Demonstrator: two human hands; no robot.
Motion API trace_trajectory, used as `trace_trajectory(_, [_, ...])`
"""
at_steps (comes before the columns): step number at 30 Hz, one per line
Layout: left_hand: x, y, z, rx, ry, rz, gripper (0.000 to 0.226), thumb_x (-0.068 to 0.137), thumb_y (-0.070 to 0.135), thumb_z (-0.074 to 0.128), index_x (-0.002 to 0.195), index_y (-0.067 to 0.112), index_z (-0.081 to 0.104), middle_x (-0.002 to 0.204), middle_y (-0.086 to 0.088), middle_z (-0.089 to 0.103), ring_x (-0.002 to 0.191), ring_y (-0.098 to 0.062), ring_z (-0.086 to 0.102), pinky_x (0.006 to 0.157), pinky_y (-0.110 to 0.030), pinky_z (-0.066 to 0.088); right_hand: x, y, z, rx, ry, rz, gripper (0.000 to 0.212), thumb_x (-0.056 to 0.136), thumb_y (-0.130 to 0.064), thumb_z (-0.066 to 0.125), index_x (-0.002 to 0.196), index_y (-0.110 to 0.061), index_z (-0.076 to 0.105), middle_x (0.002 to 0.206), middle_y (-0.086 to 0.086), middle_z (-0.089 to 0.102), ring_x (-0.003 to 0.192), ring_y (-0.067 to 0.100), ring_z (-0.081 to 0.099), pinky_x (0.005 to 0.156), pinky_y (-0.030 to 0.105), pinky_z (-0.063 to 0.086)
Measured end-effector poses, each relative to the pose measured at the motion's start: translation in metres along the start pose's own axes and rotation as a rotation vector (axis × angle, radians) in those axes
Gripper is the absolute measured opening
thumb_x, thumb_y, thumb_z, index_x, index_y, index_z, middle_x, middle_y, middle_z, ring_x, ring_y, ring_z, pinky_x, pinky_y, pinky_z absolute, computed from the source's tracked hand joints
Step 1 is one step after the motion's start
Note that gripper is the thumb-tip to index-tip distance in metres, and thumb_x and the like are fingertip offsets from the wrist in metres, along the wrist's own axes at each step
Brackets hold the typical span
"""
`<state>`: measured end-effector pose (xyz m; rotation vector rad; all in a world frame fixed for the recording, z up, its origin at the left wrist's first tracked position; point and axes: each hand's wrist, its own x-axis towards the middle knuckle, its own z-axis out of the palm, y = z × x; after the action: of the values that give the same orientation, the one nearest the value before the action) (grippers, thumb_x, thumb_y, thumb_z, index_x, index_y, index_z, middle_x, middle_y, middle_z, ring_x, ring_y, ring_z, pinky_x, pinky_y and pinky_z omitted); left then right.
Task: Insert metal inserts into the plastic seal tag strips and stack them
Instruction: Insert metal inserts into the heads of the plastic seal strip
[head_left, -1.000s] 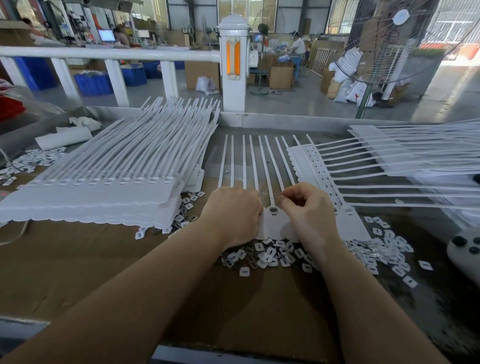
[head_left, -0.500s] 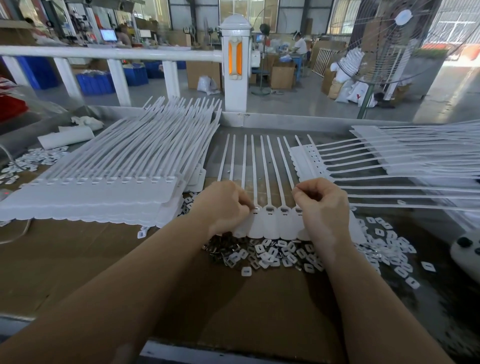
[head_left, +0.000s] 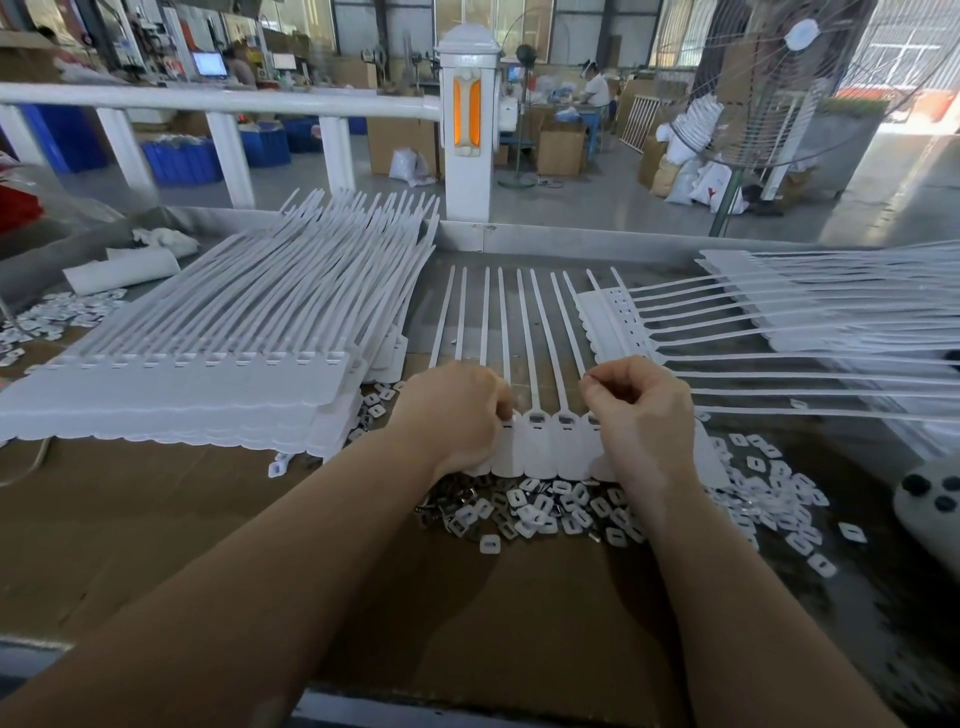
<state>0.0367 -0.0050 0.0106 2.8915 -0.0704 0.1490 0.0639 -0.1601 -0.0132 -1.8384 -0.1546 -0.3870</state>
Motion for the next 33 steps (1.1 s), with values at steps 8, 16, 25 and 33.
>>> trace_trajectory(8, [-0.012, 0.006, 0.008, -0.226, 0.108, 0.031, 0.012, 0.086, 0.022, 0.058, 0.090, 0.027, 0.069, 0.098, 0.013, 0.059, 0.099, -0.010, 0.052, 0.091, -0.028, 0.043, 0.002, -0.001, 0.001, -0.005, 0.006, -0.004, 0.013, 0.084, -0.011, 0.064, 0.077, -0.022, 0.064, 0.070, -0.007, 0.061, 0.065, 0.004, 0.056, 0.058, 0.009, 0.043])
trace_trajectory(16, [-0.016, 0.024, 0.002, -0.283, -0.140, 0.247, 0.008, 0.080, 0.033, 0.068, 0.087, 0.033, 0.073, 0.085, 0.020, 0.056, 0.087, -0.001, 0.046, 0.098, -0.043, 0.036, 0.001, -0.002, 0.001, -0.004, 0.011, -0.020, 0.018, 0.084, -0.009, 0.063, 0.074, -0.023, 0.062, 0.070, -0.007, 0.061, 0.067, 0.007, 0.057, 0.061, 0.017, 0.044])
trace_trajectory(25, [-0.014, 0.020, 0.007, -0.156, -0.152, 0.277, 0.012, 0.083, 0.040, 0.064, 0.093, 0.037, 0.071, 0.092, 0.025, 0.050, 0.116, -0.005, 0.045, 0.105, -0.038, 0.020, 0.000, -0.004, 0.001, -0.004, 0.014, -0.006, 0.016, 0.084, -0.009, 0.064, 0.075, -0.022, 0.063, 0.071, -0.005, 0.062, 0.068, 0.010, 0.059, 0.064, 0.021, 0.048])
trace_trajectory(33, [-0.002, 0.011, 0.006, -0.499, 0.034, 0.072, 0.011, 0.090, 0.018, 0.058, 0.096, 0.019, 0.068, 0.084, 0.013, 0.062, 0.086, -0.007, 0.059, 0.081, -0.018, 0.046, 0.002, -0.001, 0.001, -0.003, 0.006, -0.003, 0.015, 0.083, -0.008, 0.064, 0.075, -0.020, 0.064, 0.069, -0.005, 0.062, 0.065, 0.006, 0.057, 0.060, 0.012, 0.045])
